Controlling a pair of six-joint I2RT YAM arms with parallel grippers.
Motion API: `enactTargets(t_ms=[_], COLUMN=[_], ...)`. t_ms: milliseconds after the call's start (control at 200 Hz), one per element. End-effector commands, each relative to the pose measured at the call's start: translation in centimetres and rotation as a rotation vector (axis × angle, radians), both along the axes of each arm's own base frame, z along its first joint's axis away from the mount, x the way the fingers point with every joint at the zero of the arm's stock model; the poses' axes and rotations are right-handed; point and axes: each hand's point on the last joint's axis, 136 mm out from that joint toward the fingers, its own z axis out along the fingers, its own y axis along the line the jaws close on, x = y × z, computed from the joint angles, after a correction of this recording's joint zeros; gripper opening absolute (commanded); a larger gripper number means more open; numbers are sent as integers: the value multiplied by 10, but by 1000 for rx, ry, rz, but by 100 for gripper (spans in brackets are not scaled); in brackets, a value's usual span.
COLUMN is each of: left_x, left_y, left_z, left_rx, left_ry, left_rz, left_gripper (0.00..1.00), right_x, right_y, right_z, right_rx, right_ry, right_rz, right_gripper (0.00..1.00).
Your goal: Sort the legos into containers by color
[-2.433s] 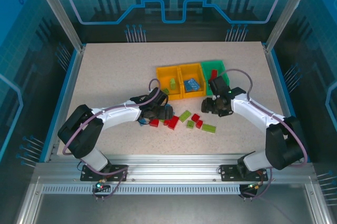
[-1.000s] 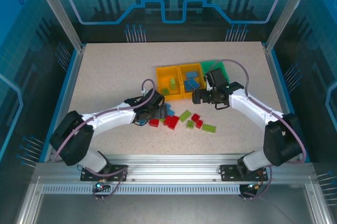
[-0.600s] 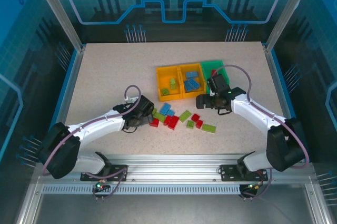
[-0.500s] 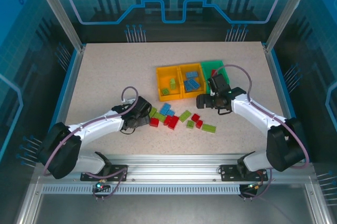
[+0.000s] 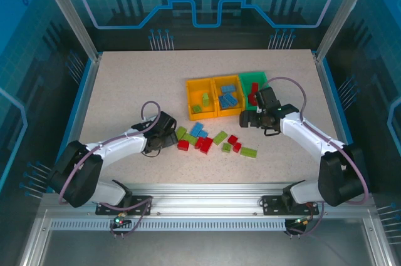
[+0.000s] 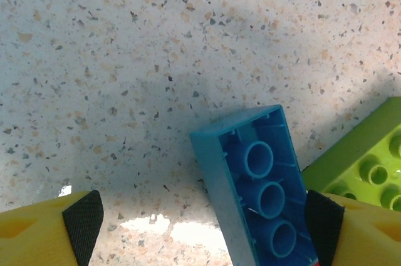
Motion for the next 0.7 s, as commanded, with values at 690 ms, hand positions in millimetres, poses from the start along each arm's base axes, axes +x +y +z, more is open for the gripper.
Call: enactTargets(t_ms=[690], left_x=[13], left_y=[-7], left_z=[-6], left_rx=[-45], left_ry=[6], left_rz=[10], left_gripper=[56], right_x=[-4], right_y=[-13], right_z=[-1], right_rx=[15], right_ry=[7], right_rz=[-30], right_gripper=[97])
